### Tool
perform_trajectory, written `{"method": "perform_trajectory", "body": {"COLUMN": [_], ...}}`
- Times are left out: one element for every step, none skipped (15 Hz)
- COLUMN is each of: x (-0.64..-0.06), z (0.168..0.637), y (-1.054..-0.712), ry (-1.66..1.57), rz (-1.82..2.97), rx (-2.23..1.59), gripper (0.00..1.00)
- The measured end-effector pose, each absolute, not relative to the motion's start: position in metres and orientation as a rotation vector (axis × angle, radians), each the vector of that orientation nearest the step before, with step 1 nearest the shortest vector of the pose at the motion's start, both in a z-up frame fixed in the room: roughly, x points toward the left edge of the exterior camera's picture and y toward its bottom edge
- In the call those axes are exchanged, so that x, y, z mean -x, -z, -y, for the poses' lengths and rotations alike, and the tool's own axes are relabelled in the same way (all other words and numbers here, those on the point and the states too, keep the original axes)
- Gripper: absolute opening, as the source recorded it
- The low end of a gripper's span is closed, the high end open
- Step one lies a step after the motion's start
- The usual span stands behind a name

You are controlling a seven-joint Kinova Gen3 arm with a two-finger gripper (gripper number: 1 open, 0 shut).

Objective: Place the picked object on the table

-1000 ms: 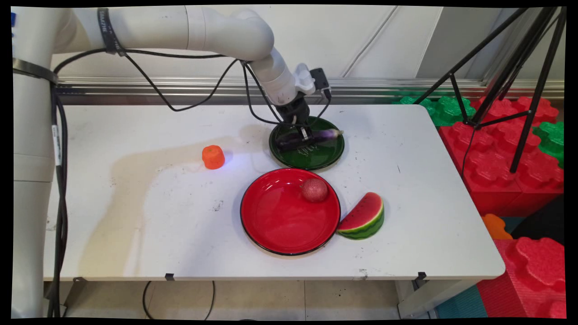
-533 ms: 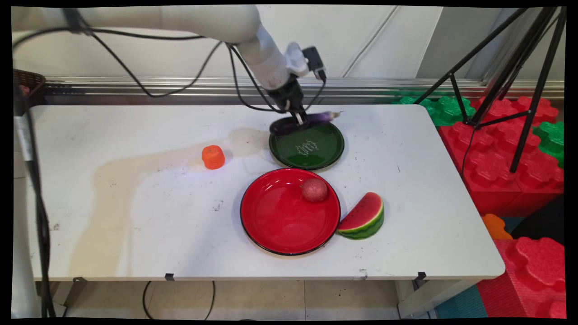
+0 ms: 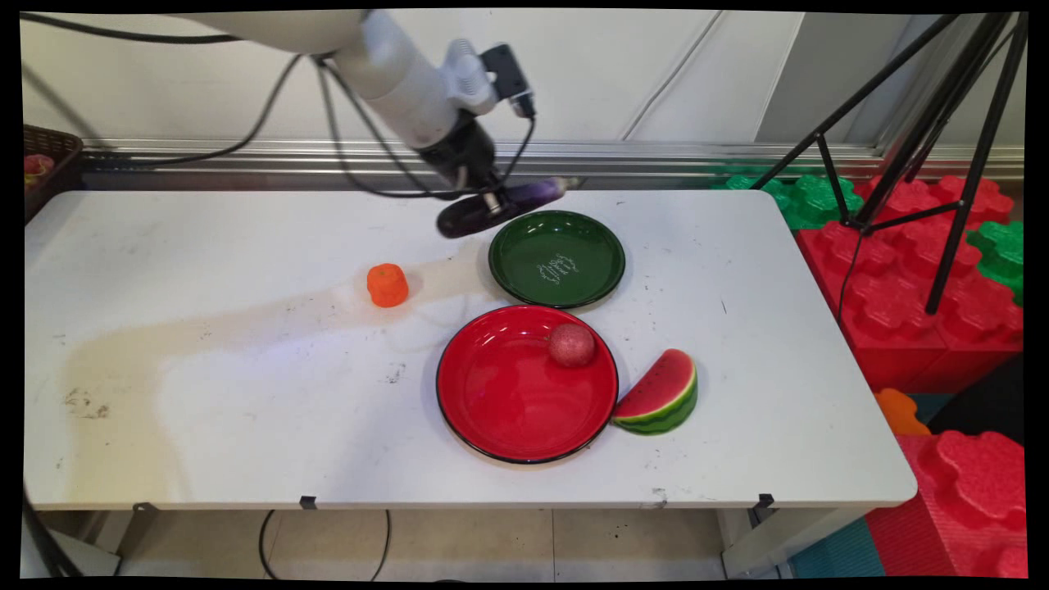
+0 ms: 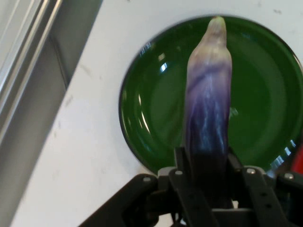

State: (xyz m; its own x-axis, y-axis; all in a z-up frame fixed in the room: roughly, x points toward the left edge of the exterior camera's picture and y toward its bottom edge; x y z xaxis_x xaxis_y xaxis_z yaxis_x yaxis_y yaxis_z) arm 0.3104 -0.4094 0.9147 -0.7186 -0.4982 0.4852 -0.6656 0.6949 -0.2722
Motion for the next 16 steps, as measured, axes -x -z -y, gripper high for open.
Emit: {"method": "perform_trajectory", "body": {"x": [-0.313,-0.317,-0.319,-0.323,-0.326,-0.330,-0.333,-0.337,-0.339,-0.343,-0.344,-0.347,-0.350,-0.352,-0.354,-0.355], "z": [0.400,0.385,0.376,0.362,0.353,0.341,0.333,0.322,0.316,0.307,0.302,0.295,0.288,0.283,0.280,0.278], "y": [-0.917,-0.919,-0.920,-0.921,-0.922,-0.922,-0.922,-0.921,-0.921,-0.919,-0.918,-0.917,-0.914,-0.910,-0.907,-0.904], "ry": [-0.616,-0.615,-0.616,-0.617,-0.617,-0.617,-0.618,-0.617,-0.618,-0.618,-0.619,-0.620,-0.619,-0.617,-0.617,-0.616], "rz": [2.529,2.525,2.523,2.521,2.519,2.517,2.516,2.515,2.513,2.512,2.511,2.506,2.501,2.495,2.489,2.485], "rx": [-0.918,-0.935,-0.947,-0.966,-0.980,-1.000,-1.011,-1.031,-1.044,-1.065,-1.078,-1.100,-1.126,-1.152,-1.172,-1.184], "gripper": [0.00,0.00,0.00,0.00,0.00,0.00,0.00,0.00,0.00,0.00,0.00,0.00,0.00,0.00,0.00,0.00]}}
